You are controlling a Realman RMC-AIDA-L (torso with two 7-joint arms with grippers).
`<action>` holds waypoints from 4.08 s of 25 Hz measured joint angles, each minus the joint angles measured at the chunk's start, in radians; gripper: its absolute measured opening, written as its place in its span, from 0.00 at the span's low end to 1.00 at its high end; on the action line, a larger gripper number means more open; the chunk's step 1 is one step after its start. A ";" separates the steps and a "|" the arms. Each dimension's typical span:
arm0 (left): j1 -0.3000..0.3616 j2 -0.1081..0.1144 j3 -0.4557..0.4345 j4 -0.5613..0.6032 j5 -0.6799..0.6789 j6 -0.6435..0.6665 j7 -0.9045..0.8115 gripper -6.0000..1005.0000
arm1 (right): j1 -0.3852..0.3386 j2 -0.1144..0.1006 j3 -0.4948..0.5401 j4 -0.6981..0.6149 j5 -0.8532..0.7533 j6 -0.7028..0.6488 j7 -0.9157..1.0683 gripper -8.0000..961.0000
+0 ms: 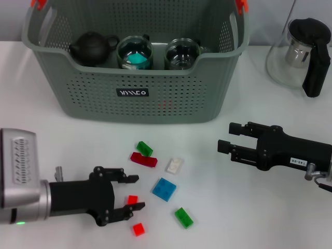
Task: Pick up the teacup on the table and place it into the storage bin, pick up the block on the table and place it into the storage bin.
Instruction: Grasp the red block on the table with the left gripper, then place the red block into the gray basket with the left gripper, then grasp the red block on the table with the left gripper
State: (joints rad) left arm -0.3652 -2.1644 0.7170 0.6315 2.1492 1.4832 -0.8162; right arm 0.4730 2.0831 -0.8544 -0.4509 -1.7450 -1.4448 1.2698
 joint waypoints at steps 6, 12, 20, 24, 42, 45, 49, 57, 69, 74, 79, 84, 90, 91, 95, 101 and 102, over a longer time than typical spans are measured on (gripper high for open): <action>-0.002 -0.003 0.042 -0.016 0.007 -0.054 0.001 0.54 | 0.001 -0.001 0.000 0.000 0.000 0.007 0.009 0.75; -0.003 -0.003 0.034 -0.025 0.010 -0.080 -0.001 0.53 | 0.002 -0.002 0.000 0.000 -0.001 0.009 0.012 0.75; -0.004 -0.003 0.039 -0.024 0.020 -0.104 0.001 0.28 | 0.001 -0.002 0.000 0.000 -0.003 0.009 0.013 0.75; -0.004 -0.003 0.029 -0.015 0.016 -0.080 0.001 0.20 | 0.001 -0.002 0.000 0.000 -0.004 0.009 0.014 0.75; -0.327 0.065 -0.091 0.323 -0.241 0.019 -0.665 0.24 | 0.003 0.003 -0.001 0.000 -0.005 0.009 0.016 0.75; -0.385 0.089 0.050 0.321 -0.159 -0.222 -0.750 0.25 | 0.002 0.004 0.000 0.000 -0.005 0.009 0.016 0.75; -0.412 0.081 0.140 0.311 -0.073 -0.411 -0.794 0.26 | 0.004 0.005 0.000 0.000 -0.003 0.010 0.016 0.75; -0.416 0.031 0.212 0.306 0.102 -0.578 -0.929 0.27 | 0.011 0.002 0.000 0.000 -0.003 0.011 0.016 0.75; -0.335 -0.003 0.219 0.425 0.006 -0.562 -0.957 0.30 | 0.007 0.003 0.000 0.000 -0.001 0.004 0.016 0.75; -0.186 0.003 0.216 0.459 -0.192 -0.365 -0.826 0.60 | 0.002 0.003 0.000 0.000 0.000 0.005 0.016 0.75; -0.046 -0.001 0.168 0.349 -0.323 -0.077 -0.470 0.71 | 0.004 0.003 0.000 0.000 0.001 0.010 0.016 0.75; 0.009 0.007 0.031 0.139 -0.253 0.100 -0.226 0.72 | 0.005 0.003 0.000 0.000 0.002 0.011 0.016 0.75; 0.051 0.004 -0.018 0.097 -0.084 0.129 -0.143 0.70 | 0.002 0.001 0.000 0.000 0.001 0.011 0.018 0.75; 0.055 0.002 -0.017 0.097 -0.071 0.132 -0.135 0.68 | 0.002 0.000 0.000 0.000 0.001 0.011 0.021 0.75; 0.052 0.000 -0.012 0.095 0.000 0.161 -0.115 0.61 | 0.003 -0.002 0.000 0.000 -0.003 0.013 0.031 0.75; 0.042 -0.003 0.020 0.095 0.048 0.158 -0.100 0.52 | 0.002 -0.002 0.000 0.000 -0.005 0.028 0.037 0.75; 0.042 -0.005 0.029 0.094 0.048 0.156 -0.089 0.51 | 0.001 -0.002 0.000 0.000 -0.005 0.029 0.037 0.75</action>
State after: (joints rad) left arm -0.3233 -2.1690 0.7461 0.7253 2.1977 1.6388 -0.9048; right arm 0.4743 2.0815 -0.8544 -0.4509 -1.7498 -1.4162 1.3068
